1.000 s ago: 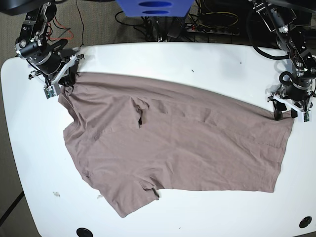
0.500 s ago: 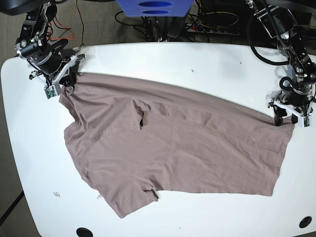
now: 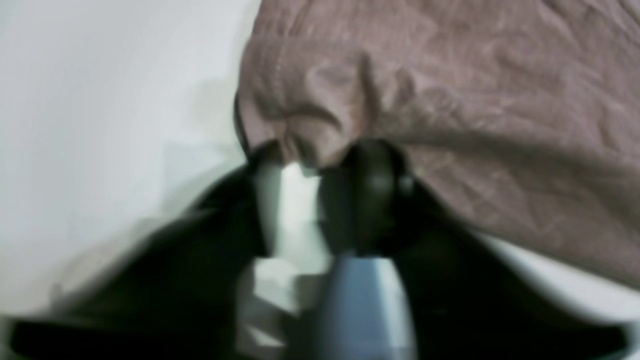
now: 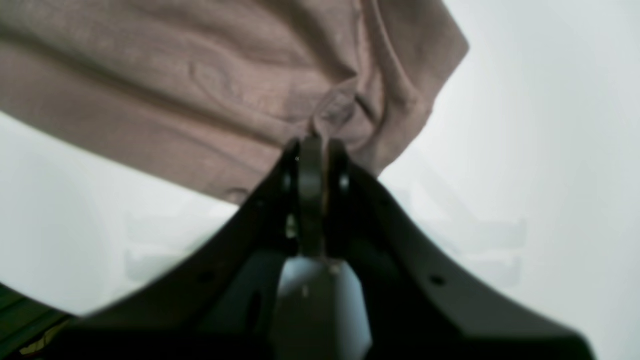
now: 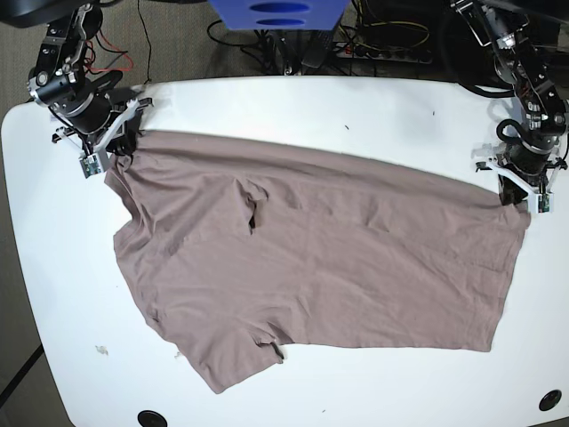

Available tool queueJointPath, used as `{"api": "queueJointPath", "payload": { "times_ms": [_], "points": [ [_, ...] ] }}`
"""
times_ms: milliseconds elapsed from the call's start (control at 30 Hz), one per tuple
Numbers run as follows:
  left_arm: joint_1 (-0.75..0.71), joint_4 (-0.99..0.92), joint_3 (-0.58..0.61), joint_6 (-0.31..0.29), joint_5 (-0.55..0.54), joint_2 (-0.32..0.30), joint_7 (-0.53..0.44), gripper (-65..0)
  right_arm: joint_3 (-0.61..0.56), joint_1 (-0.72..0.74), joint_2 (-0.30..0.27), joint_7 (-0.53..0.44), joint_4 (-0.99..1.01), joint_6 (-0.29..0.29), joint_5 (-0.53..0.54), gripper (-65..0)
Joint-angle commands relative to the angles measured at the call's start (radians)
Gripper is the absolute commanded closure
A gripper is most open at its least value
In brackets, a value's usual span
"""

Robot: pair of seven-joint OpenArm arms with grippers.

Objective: Fold the T-shirt properly
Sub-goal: 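Keep holding the shirt edges with both grippers near the robot base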

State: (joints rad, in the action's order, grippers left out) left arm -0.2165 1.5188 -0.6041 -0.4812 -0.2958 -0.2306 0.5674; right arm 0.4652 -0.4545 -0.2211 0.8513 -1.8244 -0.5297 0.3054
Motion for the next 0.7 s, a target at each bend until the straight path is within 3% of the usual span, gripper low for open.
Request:
{"api": "queueJointPath", "payload": {
  "times_ms": [0, 133, 667],
  "points": [
    [-0.023, 0.017, -0.003, 0.008, 0.008, -0.015, 0.017, -3.8, 0.006, -0.005, -0.011, -0.004, -0.008, -0.003, -0.006, -0.5],
    [-0.053, 0.02, -0.002, 0.009, 0.008, -0.015, 0.01, 0.0, 0.007, -0.01, -0.01, -0.005, -0.009, -0.001, -0.006, -0.4],
    [-0.126, 0.021, -0.01, 0.024, 0.012, -0.019, -0.02, -0.1, 0.02, -0.044, -0.019, 0.0, -0.004, 0.001, -0.016, -0.5]
  ]
}}
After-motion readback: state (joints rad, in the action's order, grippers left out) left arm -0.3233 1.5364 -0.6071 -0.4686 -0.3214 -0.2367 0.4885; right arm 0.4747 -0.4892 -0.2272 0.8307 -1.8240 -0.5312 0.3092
